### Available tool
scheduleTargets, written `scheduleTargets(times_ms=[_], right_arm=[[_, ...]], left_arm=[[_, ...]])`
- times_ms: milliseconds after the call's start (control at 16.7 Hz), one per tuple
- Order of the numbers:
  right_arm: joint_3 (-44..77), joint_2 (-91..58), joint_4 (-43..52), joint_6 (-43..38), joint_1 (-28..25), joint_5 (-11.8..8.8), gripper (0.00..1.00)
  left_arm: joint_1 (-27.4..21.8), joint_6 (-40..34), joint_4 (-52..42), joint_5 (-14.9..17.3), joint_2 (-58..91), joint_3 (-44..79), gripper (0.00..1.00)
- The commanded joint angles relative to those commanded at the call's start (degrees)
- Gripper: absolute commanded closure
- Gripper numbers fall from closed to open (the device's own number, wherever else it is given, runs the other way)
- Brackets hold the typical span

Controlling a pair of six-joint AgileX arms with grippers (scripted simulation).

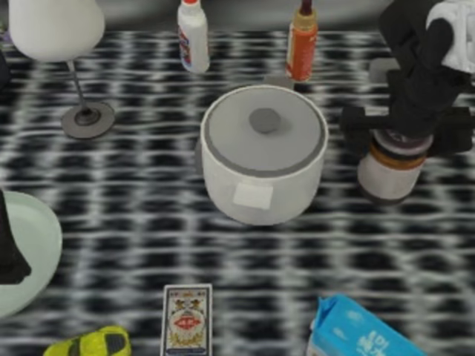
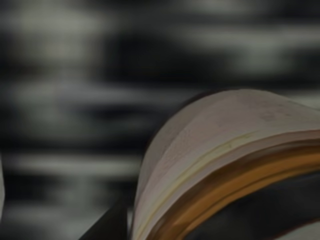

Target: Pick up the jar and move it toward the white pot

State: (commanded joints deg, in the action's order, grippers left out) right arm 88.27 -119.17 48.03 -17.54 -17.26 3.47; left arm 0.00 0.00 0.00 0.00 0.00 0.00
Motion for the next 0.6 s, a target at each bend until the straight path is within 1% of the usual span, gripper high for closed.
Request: scheduleTargets(times_ms=[600], right_arm=[[0.00, 0.00, 0.00, 0.00, 0.00, 0.00, 0.17]], left_arm=[[0.00, 0.00, 0.00, 0.00, 0.00, 0.00, 0.00]])
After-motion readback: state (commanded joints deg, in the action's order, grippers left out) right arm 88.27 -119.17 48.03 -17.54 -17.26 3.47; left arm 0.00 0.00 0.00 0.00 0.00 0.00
